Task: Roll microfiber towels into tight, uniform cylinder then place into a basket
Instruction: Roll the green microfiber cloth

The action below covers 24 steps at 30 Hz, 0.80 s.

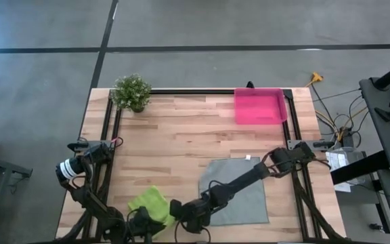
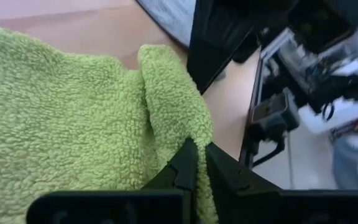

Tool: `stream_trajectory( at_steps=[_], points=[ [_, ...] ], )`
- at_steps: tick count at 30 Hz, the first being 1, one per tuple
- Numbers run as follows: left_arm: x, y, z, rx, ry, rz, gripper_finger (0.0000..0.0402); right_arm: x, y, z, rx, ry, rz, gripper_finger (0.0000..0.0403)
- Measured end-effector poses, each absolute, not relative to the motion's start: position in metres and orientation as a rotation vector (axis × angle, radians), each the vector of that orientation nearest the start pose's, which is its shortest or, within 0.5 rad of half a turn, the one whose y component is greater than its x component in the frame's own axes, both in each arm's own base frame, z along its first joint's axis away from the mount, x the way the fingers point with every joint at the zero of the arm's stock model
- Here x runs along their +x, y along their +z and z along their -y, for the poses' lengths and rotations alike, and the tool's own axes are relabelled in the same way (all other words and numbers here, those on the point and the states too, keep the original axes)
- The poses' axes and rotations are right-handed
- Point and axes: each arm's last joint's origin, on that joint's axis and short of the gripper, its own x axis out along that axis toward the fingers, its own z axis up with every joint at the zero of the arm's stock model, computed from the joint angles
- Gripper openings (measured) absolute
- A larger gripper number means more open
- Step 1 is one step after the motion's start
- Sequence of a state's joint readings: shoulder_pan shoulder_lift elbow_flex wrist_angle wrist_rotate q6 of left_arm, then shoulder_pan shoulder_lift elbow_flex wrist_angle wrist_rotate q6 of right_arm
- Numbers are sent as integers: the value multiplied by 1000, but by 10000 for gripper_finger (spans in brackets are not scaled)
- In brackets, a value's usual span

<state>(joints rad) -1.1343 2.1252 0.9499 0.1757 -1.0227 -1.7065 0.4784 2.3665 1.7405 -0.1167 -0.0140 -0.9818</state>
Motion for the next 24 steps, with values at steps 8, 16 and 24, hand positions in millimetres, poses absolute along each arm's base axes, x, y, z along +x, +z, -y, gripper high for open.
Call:
stream_trajectory(
  at_steps=[8,16,24],
  points=[
    [172,55,310,-816,290,-405,0,461,135,-238,-1098,721,-374,109],
    [176,56,310,-823,289,-446,0,465,129,-239,-1074,745,-335,109],
    [180,56,308,-822,299,-457,0,468,131,-239,-1016,756,-276,109]
  ],
)
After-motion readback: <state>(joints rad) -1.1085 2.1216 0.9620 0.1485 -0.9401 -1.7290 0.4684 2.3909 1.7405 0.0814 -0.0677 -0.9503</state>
